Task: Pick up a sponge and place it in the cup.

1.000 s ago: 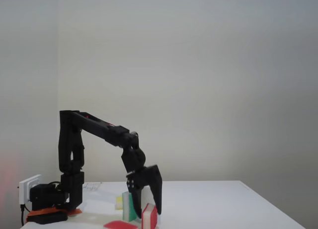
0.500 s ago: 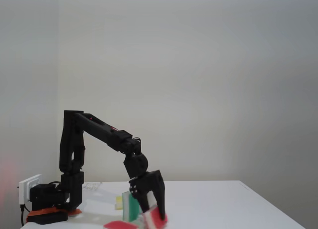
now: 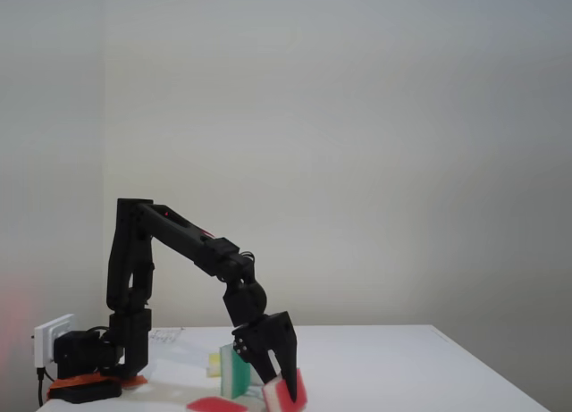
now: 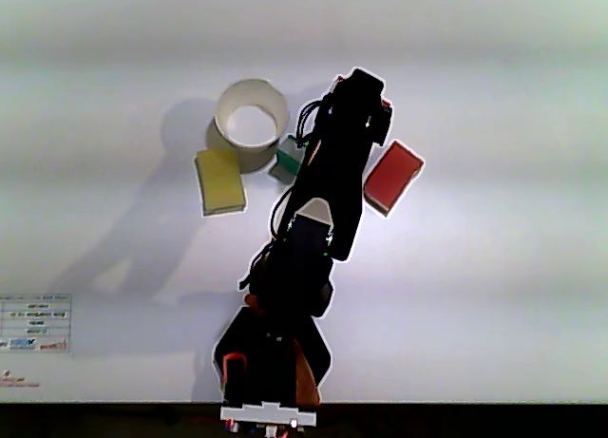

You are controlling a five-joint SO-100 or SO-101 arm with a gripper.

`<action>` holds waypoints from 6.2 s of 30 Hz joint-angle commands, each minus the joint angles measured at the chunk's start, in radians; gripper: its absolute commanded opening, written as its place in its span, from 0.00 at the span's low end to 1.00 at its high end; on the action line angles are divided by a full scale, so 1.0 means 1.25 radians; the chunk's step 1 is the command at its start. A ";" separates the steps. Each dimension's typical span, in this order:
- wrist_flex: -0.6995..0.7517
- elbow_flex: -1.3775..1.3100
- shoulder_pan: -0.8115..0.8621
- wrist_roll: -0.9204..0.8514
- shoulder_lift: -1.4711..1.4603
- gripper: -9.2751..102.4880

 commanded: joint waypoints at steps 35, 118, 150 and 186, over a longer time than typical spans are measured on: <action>0.607 -0.380 -0.275 0.009 0.346 0.08; 0.566 -0.201 -0.310 0.025 0.593 0.08; 0.471 0.751 -0.215 0.001 1.414 0.08; 0.696 0.821 -0.193 0.002 1.425 0.08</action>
